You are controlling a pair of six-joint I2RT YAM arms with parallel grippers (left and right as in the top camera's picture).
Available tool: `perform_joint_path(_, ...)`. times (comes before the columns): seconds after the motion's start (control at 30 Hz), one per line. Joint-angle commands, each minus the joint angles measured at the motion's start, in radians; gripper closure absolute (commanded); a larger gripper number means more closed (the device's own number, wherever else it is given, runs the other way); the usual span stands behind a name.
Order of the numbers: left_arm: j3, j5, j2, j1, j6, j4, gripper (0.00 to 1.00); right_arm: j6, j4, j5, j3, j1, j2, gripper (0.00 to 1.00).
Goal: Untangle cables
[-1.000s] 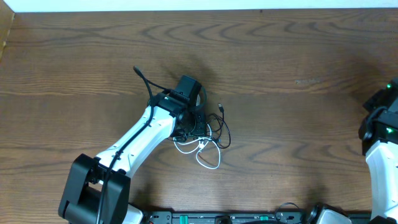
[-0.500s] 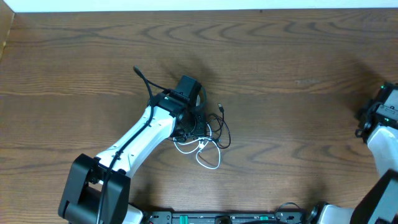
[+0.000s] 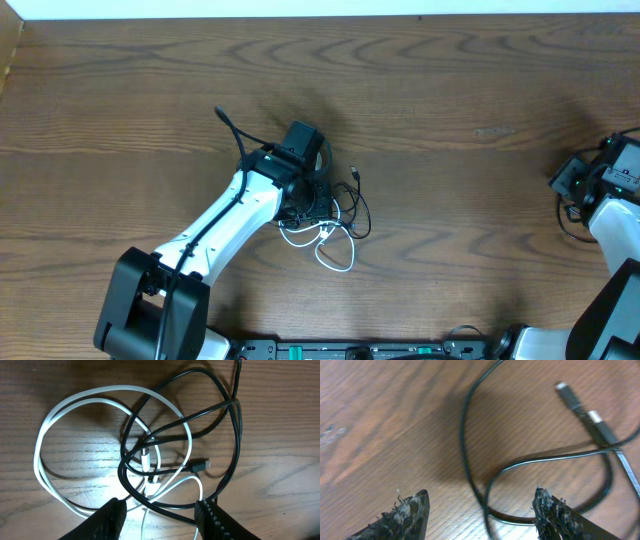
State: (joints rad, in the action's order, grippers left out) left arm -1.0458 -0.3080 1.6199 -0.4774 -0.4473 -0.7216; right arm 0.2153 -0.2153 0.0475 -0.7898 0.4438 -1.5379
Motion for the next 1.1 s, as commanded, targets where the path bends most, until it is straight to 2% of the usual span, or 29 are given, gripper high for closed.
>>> perform_joint_path(0.0,-0.003,0.014,0.009,-0.002,0.01,-0.003,0.51,-0.007,-0.002,-0.144,-0.009,-0.005,-0.002,0.38)
perform_joint_path(0.23,-0.003,0.112,0.009,-0.002,0.009,-0.014,0.51,-0.007,-0.019,-0.484,-0.009,-0.071,-0.002,0.37)
perform_joint_path(0.33,-0.003,0.139,0.009,-0.002,0.008,-0.018,0.51,-0.007,-0.092,-0.663,-0.009,-0.132,-0.002,0.35)
perform_joint_path(0.43,-0.003,0.141,0.009,-0.002,0.005,-0.018,0.51,-0.008,-0.194,-0.76,-0.008,-0.215,-0.002,0.29)
perform_joint_path(0.57,-0.003,0.182,0.01,-0.002,-0.002,-0.027,0.51,-0.077,-0.285,-0.79,-0.006,-0.368,-0.002,0.26)
perform_joint_path(0.7,-0.003,0.34,0.01,0.014,-0.165,-0.081,0.51,-0.155,-0.295,-0.789,-0.006,-0.542,-0.002,0.22)
perform_joint_path(0.87,-0.003,0.346,0.01,0.078,-0.232,-0.089,0.5,-0.172,-0.238,-0.734,-0.006,-0.74,-0.002,0.21)
perform_joint_path(1.07,-0.003,0.342,0.01,0.148,-0.235,-0.093,0.49,-0.164,-0.173,-0.616,-0.006,-0.9,-0.002,0.19)
